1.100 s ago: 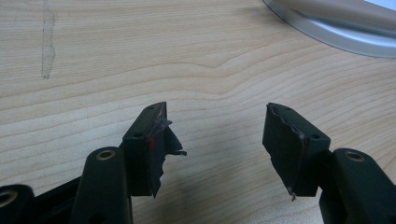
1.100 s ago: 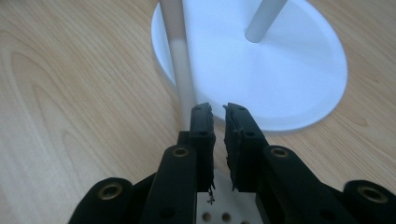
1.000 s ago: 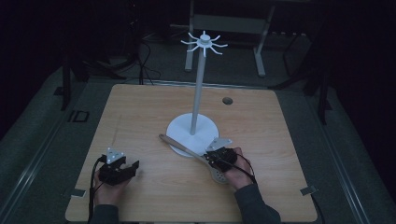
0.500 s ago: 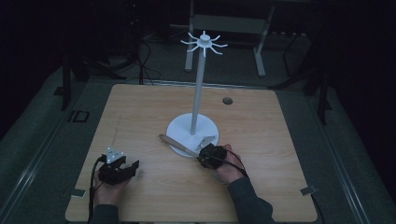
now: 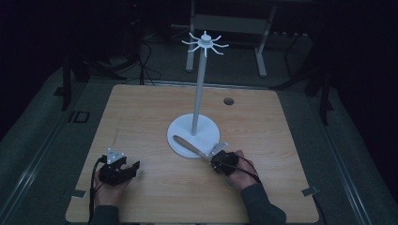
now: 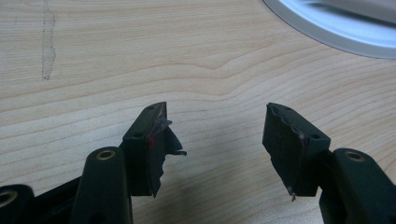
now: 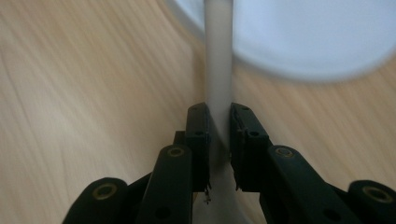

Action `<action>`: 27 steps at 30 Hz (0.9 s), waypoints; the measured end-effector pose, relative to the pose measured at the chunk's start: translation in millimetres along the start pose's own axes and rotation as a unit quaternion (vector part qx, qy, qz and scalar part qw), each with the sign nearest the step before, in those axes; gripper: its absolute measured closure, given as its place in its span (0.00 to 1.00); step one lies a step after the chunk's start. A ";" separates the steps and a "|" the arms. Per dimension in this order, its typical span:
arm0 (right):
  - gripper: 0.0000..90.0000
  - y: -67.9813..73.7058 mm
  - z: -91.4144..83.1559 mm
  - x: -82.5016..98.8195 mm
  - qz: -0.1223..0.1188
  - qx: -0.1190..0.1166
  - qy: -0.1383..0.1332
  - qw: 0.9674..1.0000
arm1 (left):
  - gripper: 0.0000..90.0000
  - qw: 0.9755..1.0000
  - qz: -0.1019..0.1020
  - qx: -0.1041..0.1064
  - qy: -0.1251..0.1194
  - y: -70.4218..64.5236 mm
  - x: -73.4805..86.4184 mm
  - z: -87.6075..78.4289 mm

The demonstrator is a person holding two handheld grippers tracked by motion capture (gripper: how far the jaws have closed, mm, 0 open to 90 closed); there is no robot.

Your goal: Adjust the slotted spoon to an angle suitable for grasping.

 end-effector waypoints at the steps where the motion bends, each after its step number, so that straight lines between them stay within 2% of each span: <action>1: 0.87 -2.1 -1.4 7.2 0.004 0.000 0.001 1.000 | 0.46 1.000 0.001 -0.001 0.001 -0.2 0.0 0.1; 6: 0.87 -11.8 -6.3 34.8 0.028 -0.009 0.001 1.000 | 0.46 1.000 0.003 -0.001 0.004 -1.3 -0.2 1.2; 10: 0.84 -16.9 -8.0 38.2 0.040 -0.020 0.006 0.999 | 0.46 1.000 0.002 -0.001 0.003 -2.1 -0.5 1.8; 14: 0.79 -19.4 -13.5 24.2 0.047 -0.022 -0.005 0.999 | 0.46 1.000 0.002 0.000 0.003 -2.0 -0.6 1.7; 17: 0.77 -20.8 -16.3 7.5 0.042 -0.025 -0.006 0.999 | 0.46 1.000 0.003 0.001 0.003 -1.5 -0.7 1.0; 22: 0.75 -22.8 -9.3 -16.7 0.041 -0.036 0.016 0.998 | 0.46 1.000 0.002 0.001 0.001 -0.8 -0.7 0.5; 27: 0.75 -25.7 3.0 -30.3 0.052 -0.051 0.046 0.996 | 0.46 1.000 0.002 0.001 0.001 -0.9 -0.9 0.5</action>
Point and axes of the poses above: each handheld gripper's, and its own axes: z roughly forward along the jaws, x roughly out of its underside, y roughly to its left, the point moved 2 cm from there along z, roughly forward along the jaws, and after that the axes turned 15 degrees about y, right-handed, at the moved point
